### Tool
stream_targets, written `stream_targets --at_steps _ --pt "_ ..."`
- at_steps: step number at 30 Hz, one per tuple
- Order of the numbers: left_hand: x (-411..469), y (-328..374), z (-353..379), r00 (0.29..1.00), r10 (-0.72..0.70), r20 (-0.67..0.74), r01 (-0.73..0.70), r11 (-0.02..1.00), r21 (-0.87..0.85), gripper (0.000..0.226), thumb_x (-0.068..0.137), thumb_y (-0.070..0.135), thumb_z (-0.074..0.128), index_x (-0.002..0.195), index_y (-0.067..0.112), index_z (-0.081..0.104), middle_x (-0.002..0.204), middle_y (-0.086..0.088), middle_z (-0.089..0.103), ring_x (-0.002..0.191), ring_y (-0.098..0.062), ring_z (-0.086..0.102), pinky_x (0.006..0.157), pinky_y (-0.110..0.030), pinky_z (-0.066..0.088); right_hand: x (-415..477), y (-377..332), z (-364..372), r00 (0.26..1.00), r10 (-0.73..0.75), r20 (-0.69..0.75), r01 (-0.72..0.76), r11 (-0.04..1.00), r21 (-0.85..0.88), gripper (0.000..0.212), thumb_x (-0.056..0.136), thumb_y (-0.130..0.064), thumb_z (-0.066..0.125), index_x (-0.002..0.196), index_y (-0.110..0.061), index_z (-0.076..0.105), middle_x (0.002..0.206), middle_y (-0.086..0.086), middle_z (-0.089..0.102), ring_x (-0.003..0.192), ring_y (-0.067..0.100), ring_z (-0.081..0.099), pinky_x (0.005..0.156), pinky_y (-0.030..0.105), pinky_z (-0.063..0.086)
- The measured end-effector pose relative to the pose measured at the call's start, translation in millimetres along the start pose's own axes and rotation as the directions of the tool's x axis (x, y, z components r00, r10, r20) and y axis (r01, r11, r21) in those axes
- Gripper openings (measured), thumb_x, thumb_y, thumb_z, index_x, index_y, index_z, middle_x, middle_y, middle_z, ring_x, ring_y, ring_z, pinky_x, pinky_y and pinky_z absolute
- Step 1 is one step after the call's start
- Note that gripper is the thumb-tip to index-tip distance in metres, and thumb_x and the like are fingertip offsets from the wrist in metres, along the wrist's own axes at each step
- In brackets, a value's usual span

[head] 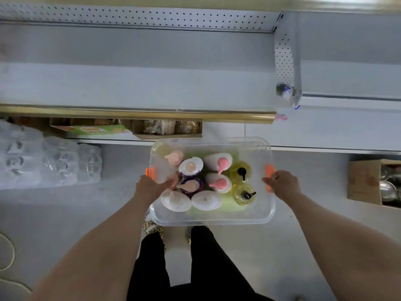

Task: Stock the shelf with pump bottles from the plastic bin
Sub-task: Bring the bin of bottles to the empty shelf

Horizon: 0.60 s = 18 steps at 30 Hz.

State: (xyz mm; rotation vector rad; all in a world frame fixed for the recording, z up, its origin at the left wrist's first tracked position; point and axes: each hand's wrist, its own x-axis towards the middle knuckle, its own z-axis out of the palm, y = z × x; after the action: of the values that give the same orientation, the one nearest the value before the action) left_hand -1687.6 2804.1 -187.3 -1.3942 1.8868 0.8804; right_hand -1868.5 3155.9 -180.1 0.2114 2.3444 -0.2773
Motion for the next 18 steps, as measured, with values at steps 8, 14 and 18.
stream_targets --at_steps 8,14,18 --pt "-10 4 4 0.998 0.014 -0.053 -0.017 0.999 -0.049 0.093 0.073 0.06 0.076 0.13 -0.006 0.042 0.118 -0.019 0.057 0.103 -0.033 0.057 0.074 -0.034 0.04 -3 -1 2 0.999 -0.035 -0.016 0.034 0.999 -0.024 0.027 0.091 -0.037 0.067 0.087 -0.012 0.057 0.088 0.006 0.059 0.091 0.027 0.054 0.074 0.031 0.035" --pt "-34 4 -4 0.993 0.103 -0.059 -0.105 0.994 -0.026 0.081 0.076 0.053 0.077 0.132 0.002 0.049 0.123 -0.016 0.06 0.113 -0.032 0.058 0.086 -0.034 0.045 -20 -13 10 0.999 0.005 -0.05 -0.005 1.0 -0.009 0.04 0.096 -0.035 0.058 0.122 -0.005 0.052 0.117 0.016 0.062 0.111 0.035 0.058 0.077 0.032 0.037" --pt "-56 3 -31 0.978 0.176 -0.111 -0.185 0.979 -0.083 0.087 0.074 0.048 0.081 0.138 0.001 0.044 0.133 -0.016 0.052 0.124 -0.033 0.051 0.098 -0.038 0.042 -46 -37 -2 0.993 -0.061 -0.104 0.056 0.997 -0.048 0.049 0.096 -0.029 0.059 0.134 -0.004 0.043 0.13 0.019 0.056 0.122 0.037 0.053 0.092 0.04 0.044"
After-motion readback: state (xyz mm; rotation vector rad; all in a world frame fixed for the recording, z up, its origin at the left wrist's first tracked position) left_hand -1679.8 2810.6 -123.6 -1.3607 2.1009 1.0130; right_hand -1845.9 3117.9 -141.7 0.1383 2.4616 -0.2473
